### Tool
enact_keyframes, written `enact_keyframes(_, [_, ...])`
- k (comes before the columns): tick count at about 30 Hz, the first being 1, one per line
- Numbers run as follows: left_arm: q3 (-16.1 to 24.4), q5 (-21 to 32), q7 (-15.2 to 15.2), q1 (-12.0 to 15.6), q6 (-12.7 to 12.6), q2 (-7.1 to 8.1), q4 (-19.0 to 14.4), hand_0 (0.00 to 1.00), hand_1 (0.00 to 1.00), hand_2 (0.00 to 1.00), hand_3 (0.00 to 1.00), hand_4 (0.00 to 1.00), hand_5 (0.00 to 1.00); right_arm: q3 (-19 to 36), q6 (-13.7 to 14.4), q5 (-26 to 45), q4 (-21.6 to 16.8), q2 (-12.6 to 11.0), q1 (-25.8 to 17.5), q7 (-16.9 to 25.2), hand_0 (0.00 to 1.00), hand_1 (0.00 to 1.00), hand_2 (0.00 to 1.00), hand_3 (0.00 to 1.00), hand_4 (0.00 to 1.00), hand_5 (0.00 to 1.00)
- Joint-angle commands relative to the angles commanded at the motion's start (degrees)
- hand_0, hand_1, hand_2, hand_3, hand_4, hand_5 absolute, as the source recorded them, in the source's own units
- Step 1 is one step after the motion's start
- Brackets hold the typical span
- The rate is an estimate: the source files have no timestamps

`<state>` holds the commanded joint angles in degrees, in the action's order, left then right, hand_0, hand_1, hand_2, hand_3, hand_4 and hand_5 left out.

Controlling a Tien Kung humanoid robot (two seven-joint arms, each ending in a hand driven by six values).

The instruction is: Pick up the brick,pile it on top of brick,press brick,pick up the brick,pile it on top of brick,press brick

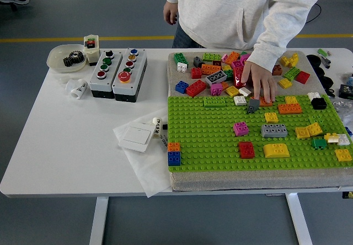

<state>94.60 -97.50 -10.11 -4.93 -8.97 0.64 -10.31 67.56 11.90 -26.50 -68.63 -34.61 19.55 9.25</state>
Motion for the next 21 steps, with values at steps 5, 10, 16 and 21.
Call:
enact_keyframes(5, [0.0, 0.2, 0.1, 0.1, 0.0, 0.03, 0.0, 0.777, 0.801, 0.849, 0.625, 0.67, 0.68, 0.1, 0.0, 0.0, 0.1, -0.1, -0.2, -0.1, 0.842, 0.788, 0.802, 0.796, 0.998, 0.926])
enact_keyframes(10, [0.0, 0.1, 0.1, 0.0, 0.0, 0.01, 0.0, 0.778, 0.801, 0.849, 0.626, 0.67, 0.68, 0.1, 0.0, 0.0, 0.0, -0.1, 0.0, 0.0, 0.842, 0.788, 0.802, 0.796, 0.998, 0.927])
enact_keyframes(16, [0.0, -0.2, -0.3, 0.1, 0.0, -0.14, 0.0, 0.779, 0.801, 0.849, 0.626, 0.669, 0.68, 0.1, -0.1, 0.2, 0.2, 0.3, -0.1, 0.2, 0.843, 0.788, 0.802, 0.796, 0.998, 0.928])
enact_keyframes(21, [0.0, 0.6, 0.3, 0.0, -0.1, 0.09, 0.0, 0.778, 0.803, 0.85, 0.626, 0.67, 0.68, 0.2, -0.1, -0.2, -0.4, -0.1, 0.0, -0.1, 0.843, 0.788, 0.802, 0.796, 0.998, 0.927])
